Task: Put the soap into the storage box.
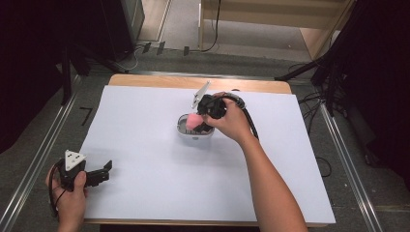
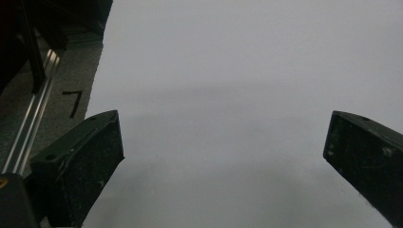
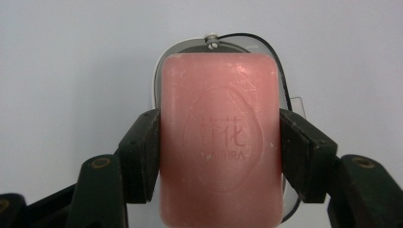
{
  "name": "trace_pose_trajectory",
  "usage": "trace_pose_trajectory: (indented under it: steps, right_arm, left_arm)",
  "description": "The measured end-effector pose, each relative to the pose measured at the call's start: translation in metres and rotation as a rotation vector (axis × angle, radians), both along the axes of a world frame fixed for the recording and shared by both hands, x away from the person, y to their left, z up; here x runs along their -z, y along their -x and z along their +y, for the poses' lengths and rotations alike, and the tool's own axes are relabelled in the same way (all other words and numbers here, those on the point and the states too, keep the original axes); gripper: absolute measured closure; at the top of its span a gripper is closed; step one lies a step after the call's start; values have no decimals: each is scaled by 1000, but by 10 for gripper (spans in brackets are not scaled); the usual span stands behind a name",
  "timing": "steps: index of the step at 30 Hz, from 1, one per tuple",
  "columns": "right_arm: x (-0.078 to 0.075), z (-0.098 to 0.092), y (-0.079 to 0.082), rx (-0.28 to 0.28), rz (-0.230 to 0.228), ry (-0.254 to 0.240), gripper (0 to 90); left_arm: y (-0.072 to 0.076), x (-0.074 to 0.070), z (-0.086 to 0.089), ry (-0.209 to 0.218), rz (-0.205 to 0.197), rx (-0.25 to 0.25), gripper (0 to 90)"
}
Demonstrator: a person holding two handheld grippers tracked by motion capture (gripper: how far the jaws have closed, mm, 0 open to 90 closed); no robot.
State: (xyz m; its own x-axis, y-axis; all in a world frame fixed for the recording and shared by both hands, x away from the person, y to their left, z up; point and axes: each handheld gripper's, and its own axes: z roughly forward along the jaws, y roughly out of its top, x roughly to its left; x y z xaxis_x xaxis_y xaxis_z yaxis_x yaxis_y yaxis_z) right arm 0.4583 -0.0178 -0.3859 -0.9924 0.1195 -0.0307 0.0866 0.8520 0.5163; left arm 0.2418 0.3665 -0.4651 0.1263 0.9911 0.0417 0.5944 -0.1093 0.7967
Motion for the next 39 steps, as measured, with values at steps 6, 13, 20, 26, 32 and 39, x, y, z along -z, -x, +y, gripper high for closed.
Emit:
trace_pose_trajectory:
  steps: [6,13,20,26,32,39]
  right_arm:
    - [6,2,-3,1,6,11,388]
    - [9,1,-6,-16,-7,8,388]
    - [13,5,-7,-47,-6,10,388]
    - [18,7,-9,-45,-11,17,388]
    - [19,7,-10,-40,-4,14,386]
    - [11,2,-8,-21,-9,-28,366]
  left_arm:
    - [0,0,0,-1,1,1,0]
    - [0,0,0,-3,5,2,0]
    - [0,0,0,-2,5,2,0]
    - [-1,0,0,-4,8,1,0]
    - [-1,0,0,-2,13,-2,0]
    - [-1,0,0,-1,13,0,0]
